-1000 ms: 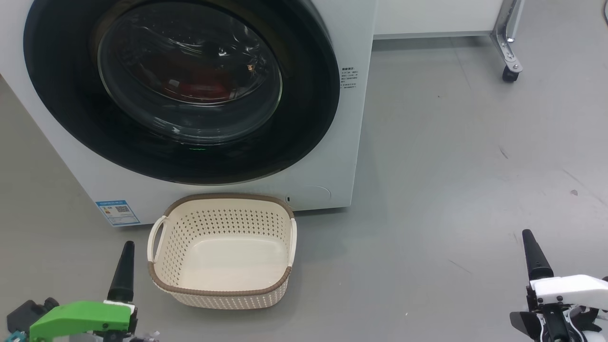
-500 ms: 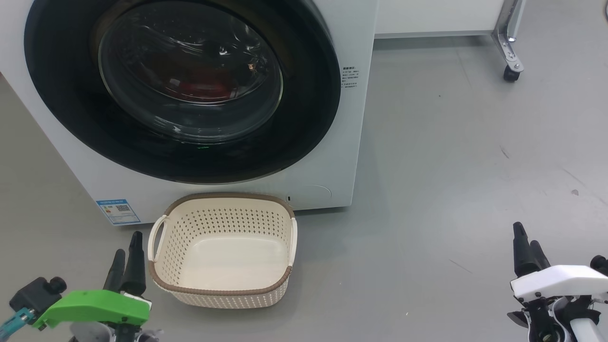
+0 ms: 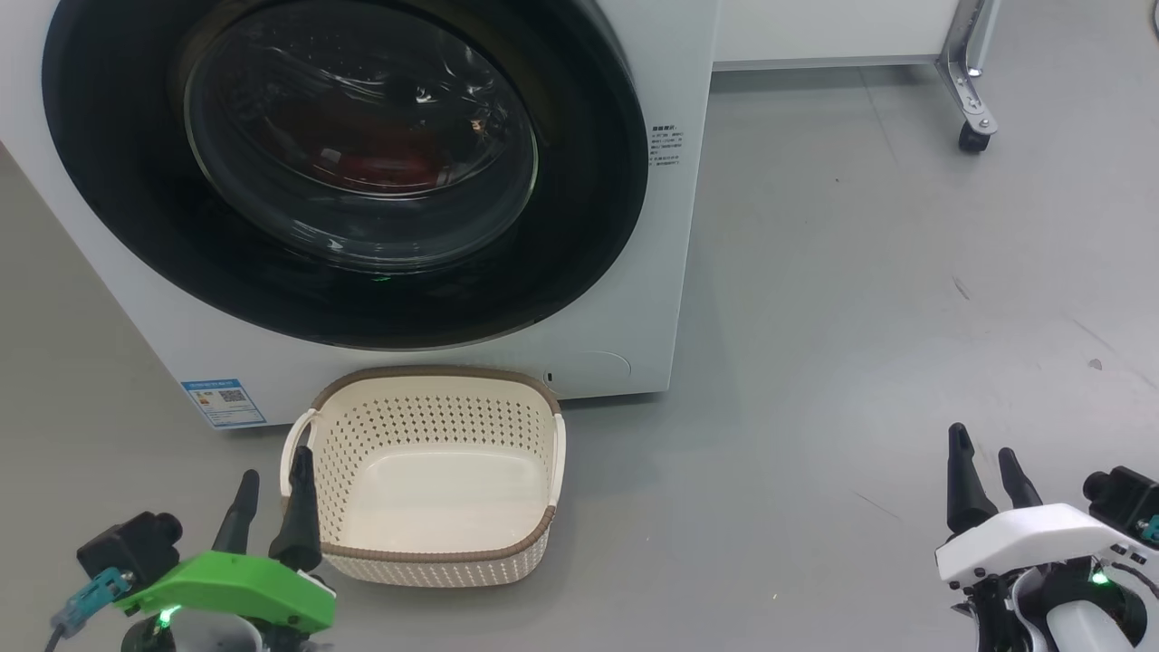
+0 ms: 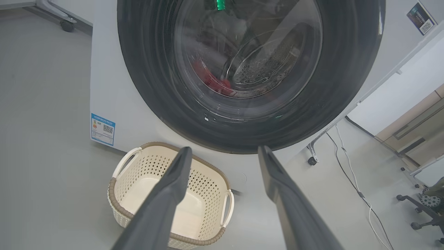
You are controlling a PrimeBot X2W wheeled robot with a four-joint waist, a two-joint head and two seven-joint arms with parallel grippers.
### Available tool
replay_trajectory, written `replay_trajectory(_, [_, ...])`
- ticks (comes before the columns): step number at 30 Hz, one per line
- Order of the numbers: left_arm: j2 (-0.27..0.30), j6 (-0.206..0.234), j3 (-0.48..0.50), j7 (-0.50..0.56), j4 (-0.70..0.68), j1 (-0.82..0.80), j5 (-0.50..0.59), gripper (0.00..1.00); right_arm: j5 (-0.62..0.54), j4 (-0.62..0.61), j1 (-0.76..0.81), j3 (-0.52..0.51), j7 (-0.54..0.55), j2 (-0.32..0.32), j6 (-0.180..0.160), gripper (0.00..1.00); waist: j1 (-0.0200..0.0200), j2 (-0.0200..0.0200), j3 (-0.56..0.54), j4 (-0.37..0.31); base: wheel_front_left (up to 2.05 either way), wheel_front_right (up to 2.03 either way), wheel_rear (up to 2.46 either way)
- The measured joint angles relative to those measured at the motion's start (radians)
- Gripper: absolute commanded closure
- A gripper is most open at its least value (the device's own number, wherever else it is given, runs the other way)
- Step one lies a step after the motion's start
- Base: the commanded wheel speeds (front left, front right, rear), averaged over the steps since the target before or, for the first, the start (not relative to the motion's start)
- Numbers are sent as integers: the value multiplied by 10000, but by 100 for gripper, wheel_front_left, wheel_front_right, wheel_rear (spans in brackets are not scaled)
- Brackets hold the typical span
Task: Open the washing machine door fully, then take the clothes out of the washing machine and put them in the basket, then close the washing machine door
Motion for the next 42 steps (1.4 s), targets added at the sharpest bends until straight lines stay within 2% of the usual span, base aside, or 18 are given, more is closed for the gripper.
replay_trajectory(17, [-50,397,-573,-546,-25,0,2332,0,-2245,-44,0,688,-539,-2,-349,0,0,0,32,3,0,0,0])
replay_trajectory(23, [-88,522,-713,-727,-6,0,3085,0,-3007,-100,0,930,-723,-4,-359,0,0,0,41,9,0,0,0])
replay_trajectory(25, [-94,583,-786,-844,15,-1,3505,0,-3425,-121,0,1003,-823,-8,-468,0,0,0,48,13,0,0,0])
replay_trajectory(42, [-188,874,-1081,-1427,347,-34,5419,0,-5400,-128,2,1319,-1417,-40,-688,0,0,0,36,32,0,0,0])
